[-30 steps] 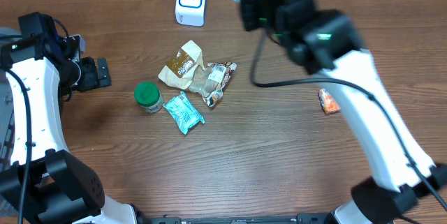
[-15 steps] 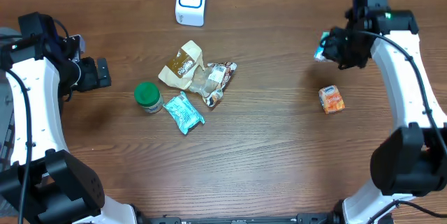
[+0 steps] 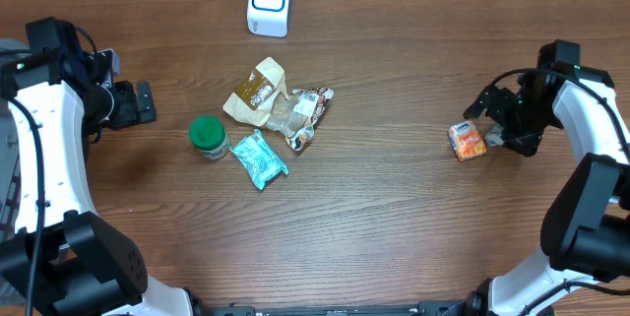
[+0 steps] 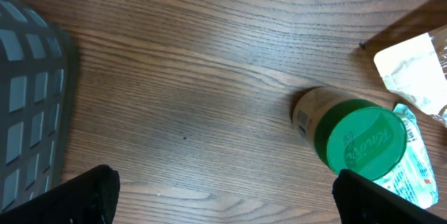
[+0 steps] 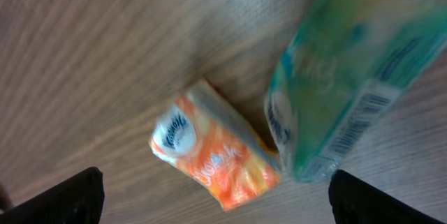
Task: Scan the item barcode
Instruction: 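Carry the green pack right and release it beside the orange pack, then reach the right gripper to the clear snack bag and grasp it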
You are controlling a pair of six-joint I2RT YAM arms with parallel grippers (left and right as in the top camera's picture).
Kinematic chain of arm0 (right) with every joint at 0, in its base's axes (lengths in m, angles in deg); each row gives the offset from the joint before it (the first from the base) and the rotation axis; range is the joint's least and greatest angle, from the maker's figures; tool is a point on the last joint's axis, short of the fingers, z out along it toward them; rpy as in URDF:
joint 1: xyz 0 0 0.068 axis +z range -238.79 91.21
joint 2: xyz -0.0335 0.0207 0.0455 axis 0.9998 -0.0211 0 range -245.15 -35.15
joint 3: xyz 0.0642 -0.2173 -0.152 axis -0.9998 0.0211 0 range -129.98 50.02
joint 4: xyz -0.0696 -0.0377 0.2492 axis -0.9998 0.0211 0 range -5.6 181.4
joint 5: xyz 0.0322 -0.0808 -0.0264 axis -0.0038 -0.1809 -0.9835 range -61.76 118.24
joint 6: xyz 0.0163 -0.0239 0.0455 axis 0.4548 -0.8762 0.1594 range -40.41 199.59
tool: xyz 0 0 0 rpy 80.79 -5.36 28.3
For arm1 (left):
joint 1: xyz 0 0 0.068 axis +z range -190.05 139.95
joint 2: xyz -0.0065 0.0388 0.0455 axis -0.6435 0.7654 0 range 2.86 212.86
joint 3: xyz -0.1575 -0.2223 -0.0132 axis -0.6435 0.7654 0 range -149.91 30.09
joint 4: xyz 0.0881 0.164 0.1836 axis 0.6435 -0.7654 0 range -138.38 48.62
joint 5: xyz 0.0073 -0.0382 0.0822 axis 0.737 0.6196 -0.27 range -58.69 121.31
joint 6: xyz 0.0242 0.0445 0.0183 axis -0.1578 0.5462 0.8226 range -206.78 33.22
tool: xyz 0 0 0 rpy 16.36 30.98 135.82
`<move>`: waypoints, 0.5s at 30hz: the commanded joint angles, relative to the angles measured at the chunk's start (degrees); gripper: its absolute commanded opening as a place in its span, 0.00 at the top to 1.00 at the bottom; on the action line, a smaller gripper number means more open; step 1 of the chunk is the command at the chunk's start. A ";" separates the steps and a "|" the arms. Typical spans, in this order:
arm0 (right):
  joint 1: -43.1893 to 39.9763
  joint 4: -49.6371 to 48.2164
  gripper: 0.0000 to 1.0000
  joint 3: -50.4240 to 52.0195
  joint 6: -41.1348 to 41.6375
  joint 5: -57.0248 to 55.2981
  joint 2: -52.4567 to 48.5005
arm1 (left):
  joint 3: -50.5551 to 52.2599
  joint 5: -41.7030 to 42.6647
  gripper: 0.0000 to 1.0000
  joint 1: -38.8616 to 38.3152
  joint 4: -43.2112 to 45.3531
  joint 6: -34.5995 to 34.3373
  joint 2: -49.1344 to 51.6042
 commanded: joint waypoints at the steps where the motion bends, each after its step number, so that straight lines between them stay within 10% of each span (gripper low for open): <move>1: 1.16 4.13 0.00 -7.98 -0.76 0.68 0.66 | -0.07 0.39 0.01 -0.15 0.00 -0.37 -0.13; 15: 23.37 0.79 0.00 -26.21 -4.83 7.32 -0.46 | -0.07 0.39 0.00 -0.15 0.00 -0.37 -0.13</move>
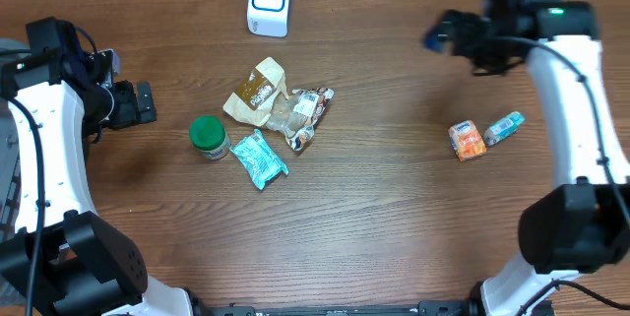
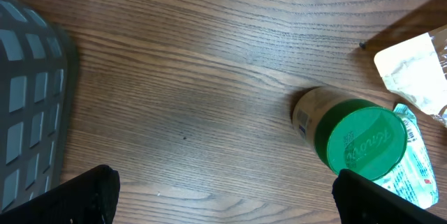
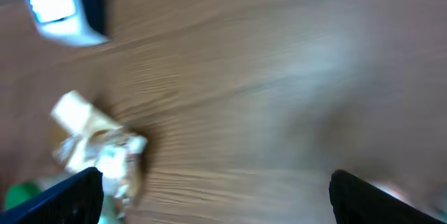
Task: Scan the item barcode
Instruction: 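Reach the right gripper to the clear snack bag and grasp it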
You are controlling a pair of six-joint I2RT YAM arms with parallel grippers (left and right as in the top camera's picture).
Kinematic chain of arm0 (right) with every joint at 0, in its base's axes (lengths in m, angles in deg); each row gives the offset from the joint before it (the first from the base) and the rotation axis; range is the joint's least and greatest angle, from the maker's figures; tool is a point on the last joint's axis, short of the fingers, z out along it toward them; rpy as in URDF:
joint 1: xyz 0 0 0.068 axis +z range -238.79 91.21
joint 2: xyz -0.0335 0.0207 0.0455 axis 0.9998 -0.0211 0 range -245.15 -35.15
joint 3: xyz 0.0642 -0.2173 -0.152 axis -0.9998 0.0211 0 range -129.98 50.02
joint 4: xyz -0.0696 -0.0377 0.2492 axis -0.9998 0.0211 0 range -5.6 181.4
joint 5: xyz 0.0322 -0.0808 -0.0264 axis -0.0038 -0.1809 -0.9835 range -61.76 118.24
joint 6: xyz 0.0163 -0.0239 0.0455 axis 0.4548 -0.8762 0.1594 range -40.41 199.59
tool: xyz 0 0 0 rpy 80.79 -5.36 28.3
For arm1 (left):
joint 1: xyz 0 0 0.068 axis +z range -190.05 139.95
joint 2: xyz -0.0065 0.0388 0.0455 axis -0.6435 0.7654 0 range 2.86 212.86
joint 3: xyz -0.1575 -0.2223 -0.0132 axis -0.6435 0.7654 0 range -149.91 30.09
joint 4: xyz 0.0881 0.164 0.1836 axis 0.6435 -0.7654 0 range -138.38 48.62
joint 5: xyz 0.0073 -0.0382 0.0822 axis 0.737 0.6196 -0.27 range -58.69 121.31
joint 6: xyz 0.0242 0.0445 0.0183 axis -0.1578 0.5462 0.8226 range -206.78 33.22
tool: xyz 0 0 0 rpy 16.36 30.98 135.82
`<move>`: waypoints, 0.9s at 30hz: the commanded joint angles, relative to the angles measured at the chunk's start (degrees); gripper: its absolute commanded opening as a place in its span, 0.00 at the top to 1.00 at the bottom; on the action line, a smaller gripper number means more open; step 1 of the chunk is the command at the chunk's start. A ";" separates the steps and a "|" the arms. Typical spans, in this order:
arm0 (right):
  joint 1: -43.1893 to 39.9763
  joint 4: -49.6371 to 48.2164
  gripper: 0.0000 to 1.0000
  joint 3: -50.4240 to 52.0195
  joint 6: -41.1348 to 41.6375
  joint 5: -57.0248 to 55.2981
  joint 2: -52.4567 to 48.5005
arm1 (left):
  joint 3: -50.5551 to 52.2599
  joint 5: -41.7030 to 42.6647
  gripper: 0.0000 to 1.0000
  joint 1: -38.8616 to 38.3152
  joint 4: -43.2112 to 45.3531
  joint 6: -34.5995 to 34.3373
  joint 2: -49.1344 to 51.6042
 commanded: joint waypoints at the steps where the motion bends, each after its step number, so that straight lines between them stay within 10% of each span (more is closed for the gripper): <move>1: 9.03 -4.31 0.00 1.09 -0.17 3.02 -1.03 | -0.07 0.39 0.00 -0.15 0.00 -0.37 -0.13; 8: 23.45 -9.14 0.16 1.92 19.08 3.02 -9.31 | -0.07 0.39 0.00 -0.15 0.00 -0.37 -0.13; 12: 29.64 -16.35 0.76 1.92 23.74 1.25 -14.14 | -0.07 0.39 0.00 -0.15 0.00 -0.37 -0.13; 15: 31.76 -18.27 0.88 1.92 26.23 -2.27 -15.54 | -0.07 0.39 0.00 -0.15 0.00 -0.37 -0.13; 27: 34.99 -14.47 0.90 2.29 27.06 -10.69 -25.83 | -0.07 0.39 0.00 -0.15 0.00 -0.37 -0.13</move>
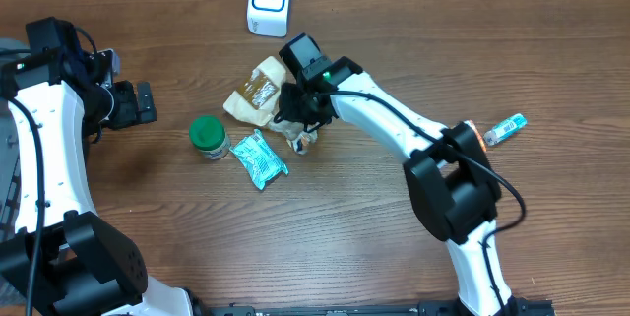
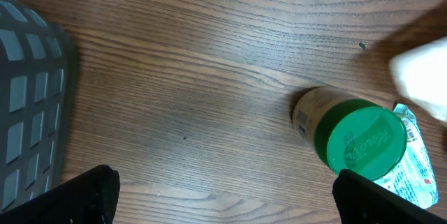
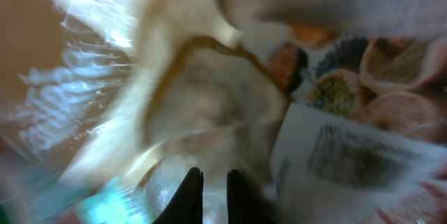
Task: Scan the item barcode
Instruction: 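Reach the right gripper to the clear snack bag and grasp it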
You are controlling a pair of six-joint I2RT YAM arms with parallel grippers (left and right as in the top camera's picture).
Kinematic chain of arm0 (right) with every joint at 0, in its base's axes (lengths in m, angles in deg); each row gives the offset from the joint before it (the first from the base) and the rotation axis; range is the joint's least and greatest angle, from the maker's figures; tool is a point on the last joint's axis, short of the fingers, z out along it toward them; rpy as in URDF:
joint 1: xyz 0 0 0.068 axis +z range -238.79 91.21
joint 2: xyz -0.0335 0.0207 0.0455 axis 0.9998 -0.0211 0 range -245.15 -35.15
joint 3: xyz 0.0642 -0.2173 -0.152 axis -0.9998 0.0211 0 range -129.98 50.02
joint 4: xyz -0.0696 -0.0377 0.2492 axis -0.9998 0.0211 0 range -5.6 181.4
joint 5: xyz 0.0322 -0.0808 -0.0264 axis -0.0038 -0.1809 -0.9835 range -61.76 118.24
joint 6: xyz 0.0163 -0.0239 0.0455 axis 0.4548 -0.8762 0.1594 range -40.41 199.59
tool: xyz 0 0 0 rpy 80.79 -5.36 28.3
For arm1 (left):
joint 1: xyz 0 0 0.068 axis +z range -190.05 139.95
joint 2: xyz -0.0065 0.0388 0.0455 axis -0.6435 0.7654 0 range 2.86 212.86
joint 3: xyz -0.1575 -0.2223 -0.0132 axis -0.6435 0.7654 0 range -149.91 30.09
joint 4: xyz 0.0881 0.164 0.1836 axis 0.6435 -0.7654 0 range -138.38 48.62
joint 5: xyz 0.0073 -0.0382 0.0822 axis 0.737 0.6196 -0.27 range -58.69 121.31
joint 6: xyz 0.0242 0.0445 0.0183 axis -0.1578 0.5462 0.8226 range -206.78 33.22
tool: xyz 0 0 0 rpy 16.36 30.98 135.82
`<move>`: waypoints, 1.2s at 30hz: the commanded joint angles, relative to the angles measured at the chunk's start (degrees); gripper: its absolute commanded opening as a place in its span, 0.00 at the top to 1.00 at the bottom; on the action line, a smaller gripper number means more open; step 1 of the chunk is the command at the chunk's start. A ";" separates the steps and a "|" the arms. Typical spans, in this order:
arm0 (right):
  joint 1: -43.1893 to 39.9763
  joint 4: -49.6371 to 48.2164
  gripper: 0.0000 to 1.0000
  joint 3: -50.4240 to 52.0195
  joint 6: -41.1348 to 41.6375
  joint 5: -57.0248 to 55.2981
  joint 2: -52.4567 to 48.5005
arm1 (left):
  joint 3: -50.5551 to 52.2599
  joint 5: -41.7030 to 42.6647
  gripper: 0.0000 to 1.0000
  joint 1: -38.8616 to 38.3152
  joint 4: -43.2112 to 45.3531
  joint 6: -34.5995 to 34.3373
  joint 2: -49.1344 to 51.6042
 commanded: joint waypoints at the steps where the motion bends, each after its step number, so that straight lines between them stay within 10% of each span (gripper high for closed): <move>1: -0.50 3.69 0.90 0.33 0.63 -3.23 -4.24 | -0.07 0.39 0.00 -0.15 0.00 -0.37 -0.13; 5: -1.81 6.03 0.85 0.31 0.22 -5.18 -4.31 | -0.07 0.39 0.00 -0.15 0.00 -0.37 -0.13; 11: -4.81 6.69 0.36 0.15 -18.75 -5.18 -4.31 | -0.07 0.39 0.00 -0.15 0.00 -0.37 -0.13; 16: -9.16 14.43 0.32 -6.58 -27.23 -1.11 -3.04 | -0.07 0.39 0.00 -0.15 0.00 -0.37 -0.13; 22: -10.71 24.06 0.43 -18.25 -22.80 3.30 -1.01 | -0.07 0.39 0.00 -0.15 0.00 -0.37 -0.13; 30: -10.71 15.39 0.93 -13.86 1.92 -17.07 -4.46 | -0.07 0.39 0.01 -0.15 0.02 -0.37 -0.13; 36: -10.49 0.33 0.94 -4.52 0.94 -16.22 -4.55 | -0.07 0.39 0.00 -0.15 0.00 -0.37 -0.13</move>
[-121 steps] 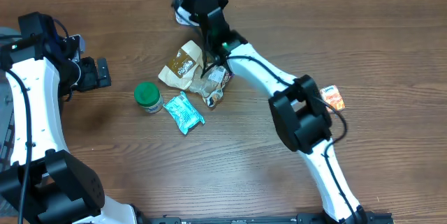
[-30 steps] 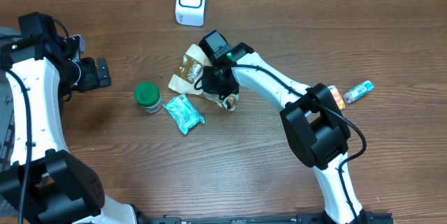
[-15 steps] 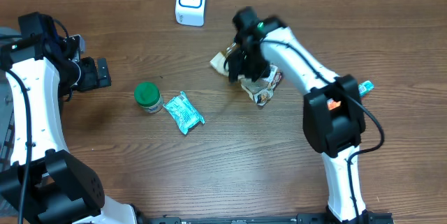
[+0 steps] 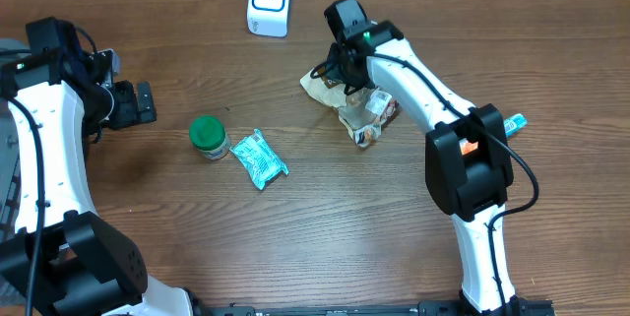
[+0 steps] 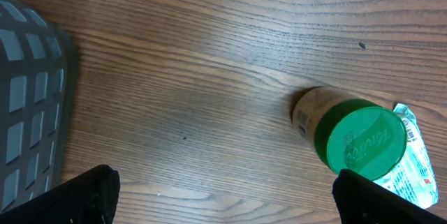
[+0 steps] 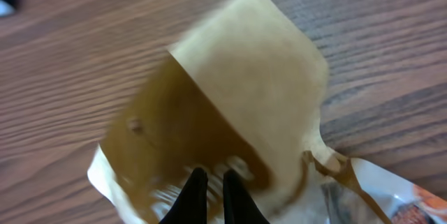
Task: Scan the item barcode
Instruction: 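Reach the right gripper to the clear snack bag and grasp it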
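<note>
My right gripper (image 4: 345,70) is shut on a tan and brown pouch (image 6: 230,98), just right of the white scanner (image 4: 269,1) and nearer than it. In the overhead view the pouch (image 4: 320,85) lies against a clear snack bag (image 4: 366,119); in the right wrist view that bag (image 6: 391,196) shows at the lower right. No barcode is visible on the pouch. My left gripper (image 5: 223,206) is open over bare wood at the far left. A green-lidded jar (image 5: 360,140) and a teal packet (image 5: 419,175) lie to its right.
A grey basket (image 5: 28,98) sits at the table's left edge. A small teal pack (image 4: 507,124) lies at the far right, partly behind my right arm. The jar (image 4: 208,136) and teal packet (image 4: 259,158) lie left of centre.
The right gripper, shut in the pile left of centre before, now holds the pouch further right and back. The snack bag has shifted right with it. The left arm has not moved.
The right gripper was open over an orange pack and a teal pack at the far right. Then it was at the back right. Then it was shut in the pouch and snack bag pile. Now both lie right of the scanner.
</note>
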You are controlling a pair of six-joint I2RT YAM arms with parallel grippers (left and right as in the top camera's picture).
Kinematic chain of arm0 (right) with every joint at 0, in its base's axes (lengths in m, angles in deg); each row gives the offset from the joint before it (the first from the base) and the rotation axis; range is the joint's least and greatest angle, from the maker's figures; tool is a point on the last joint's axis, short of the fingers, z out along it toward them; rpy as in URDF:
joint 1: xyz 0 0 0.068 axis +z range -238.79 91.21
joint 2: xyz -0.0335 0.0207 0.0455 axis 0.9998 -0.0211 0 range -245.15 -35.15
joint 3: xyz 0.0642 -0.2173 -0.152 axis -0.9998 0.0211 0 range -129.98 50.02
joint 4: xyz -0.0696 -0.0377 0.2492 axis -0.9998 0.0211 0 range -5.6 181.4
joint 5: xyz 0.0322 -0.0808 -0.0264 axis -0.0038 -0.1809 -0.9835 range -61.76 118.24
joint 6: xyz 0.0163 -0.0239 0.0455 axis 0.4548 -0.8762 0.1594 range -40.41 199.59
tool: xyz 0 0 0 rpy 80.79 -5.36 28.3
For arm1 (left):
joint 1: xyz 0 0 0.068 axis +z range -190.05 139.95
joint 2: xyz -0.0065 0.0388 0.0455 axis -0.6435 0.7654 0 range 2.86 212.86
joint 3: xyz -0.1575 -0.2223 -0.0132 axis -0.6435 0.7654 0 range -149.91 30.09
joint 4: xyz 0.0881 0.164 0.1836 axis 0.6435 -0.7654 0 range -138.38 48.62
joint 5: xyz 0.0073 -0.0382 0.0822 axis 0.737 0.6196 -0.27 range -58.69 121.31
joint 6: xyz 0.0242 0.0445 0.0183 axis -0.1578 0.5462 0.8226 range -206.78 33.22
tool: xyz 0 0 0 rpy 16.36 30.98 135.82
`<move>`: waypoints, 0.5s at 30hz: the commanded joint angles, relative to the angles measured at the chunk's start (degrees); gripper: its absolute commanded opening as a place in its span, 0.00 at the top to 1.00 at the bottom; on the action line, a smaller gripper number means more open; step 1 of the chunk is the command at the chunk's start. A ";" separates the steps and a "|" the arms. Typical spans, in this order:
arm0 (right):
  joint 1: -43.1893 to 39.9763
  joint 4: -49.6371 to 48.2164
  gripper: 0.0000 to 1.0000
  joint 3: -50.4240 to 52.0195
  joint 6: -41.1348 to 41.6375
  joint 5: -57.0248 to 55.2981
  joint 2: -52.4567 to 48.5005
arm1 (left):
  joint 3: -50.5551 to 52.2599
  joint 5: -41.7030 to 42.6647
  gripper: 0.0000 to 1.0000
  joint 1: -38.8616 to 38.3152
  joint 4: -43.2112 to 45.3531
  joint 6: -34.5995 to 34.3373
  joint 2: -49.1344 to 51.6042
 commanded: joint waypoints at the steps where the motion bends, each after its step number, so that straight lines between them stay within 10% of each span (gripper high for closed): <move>1: 0.28 -5.84 0.94 6.03 1.14 -1.40 -1.16 | -0.07 0.39 0.00 -0.15 -0.02 -0.37 -0.13; 6: 1.14 -9.03 0.89 11.98 -3.69 4.04 -1.20 | -0.07 0.39 0.00 -0.15 -0.04 -0.37 -0.13; 15: 3.06 -4.72 0.56 8.52 -37.13 32.52 -1.14 | -0.07 0.39 0.00 -0.15 -0.02 -0.37 -0.13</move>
